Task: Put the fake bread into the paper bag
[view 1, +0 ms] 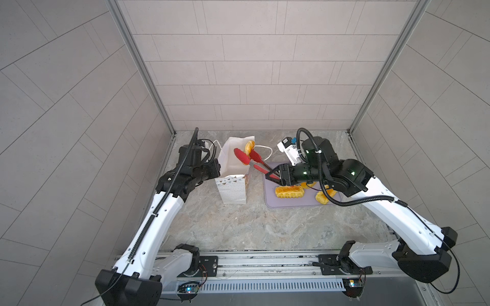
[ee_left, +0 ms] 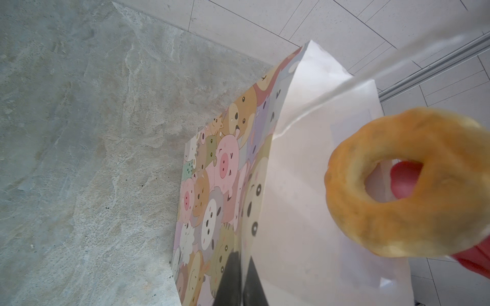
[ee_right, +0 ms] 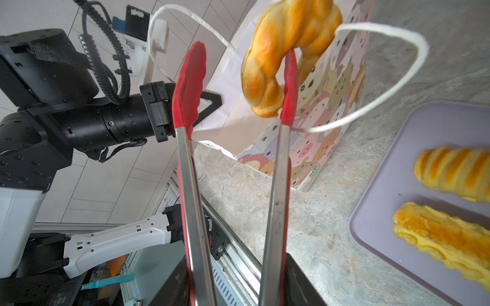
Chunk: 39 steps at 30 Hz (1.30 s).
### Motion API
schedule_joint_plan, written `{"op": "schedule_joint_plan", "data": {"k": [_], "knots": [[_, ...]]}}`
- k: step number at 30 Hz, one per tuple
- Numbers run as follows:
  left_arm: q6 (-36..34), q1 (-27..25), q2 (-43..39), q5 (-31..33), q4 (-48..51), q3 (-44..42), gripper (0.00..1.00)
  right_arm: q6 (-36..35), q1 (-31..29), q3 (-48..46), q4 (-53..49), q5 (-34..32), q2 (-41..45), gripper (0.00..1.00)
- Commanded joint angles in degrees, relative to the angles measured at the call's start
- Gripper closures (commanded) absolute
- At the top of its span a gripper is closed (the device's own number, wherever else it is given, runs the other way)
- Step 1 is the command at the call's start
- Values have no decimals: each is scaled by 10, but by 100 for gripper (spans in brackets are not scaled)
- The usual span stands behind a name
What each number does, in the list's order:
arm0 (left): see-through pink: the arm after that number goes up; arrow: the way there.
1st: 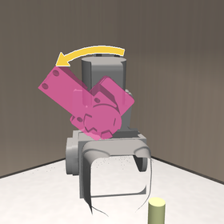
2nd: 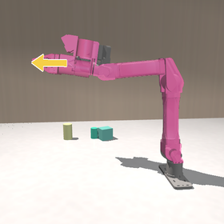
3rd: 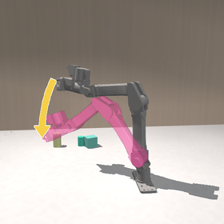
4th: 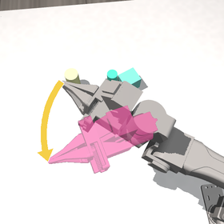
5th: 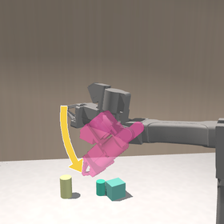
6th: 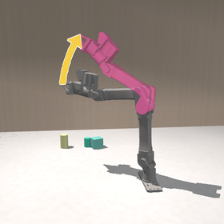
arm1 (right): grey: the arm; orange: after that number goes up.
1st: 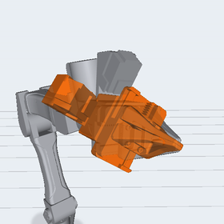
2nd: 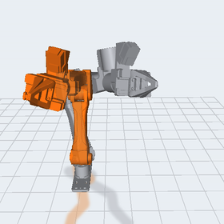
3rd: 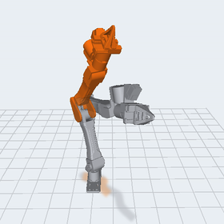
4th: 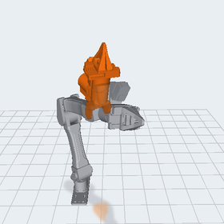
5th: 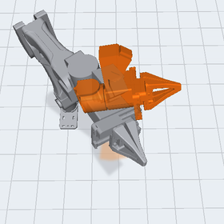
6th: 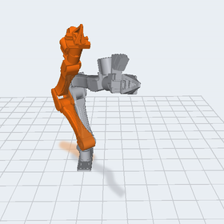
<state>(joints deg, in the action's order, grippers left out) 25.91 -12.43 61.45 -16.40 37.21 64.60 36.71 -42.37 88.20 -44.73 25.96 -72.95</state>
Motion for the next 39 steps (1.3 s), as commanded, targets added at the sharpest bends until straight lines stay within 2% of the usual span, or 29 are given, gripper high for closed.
{"op": "schedule_joint_plan", "data": {"k": [1, 9, 20, 32, 39], "knots": [[-4, -2, 1, 7, -3, 1, 100, -27, 0, 27, -31, -28, 7, 49], [-1, -4, 5, 3, -8, -1, 100, -34, 1, 27, -46, -33, 7, 48], [3, -8, 7, 6, -14, -9, 100, -2, 0, 27, 27, 20, -29, 49], [4, -10, 11, 5, -21, -14, 100, -37, 1, 64, -23, -14, -39, 49], [4, -12, 11, 7, -22, -12, 100, -21, 0, 92, 7, 23, -64, 50]]}}
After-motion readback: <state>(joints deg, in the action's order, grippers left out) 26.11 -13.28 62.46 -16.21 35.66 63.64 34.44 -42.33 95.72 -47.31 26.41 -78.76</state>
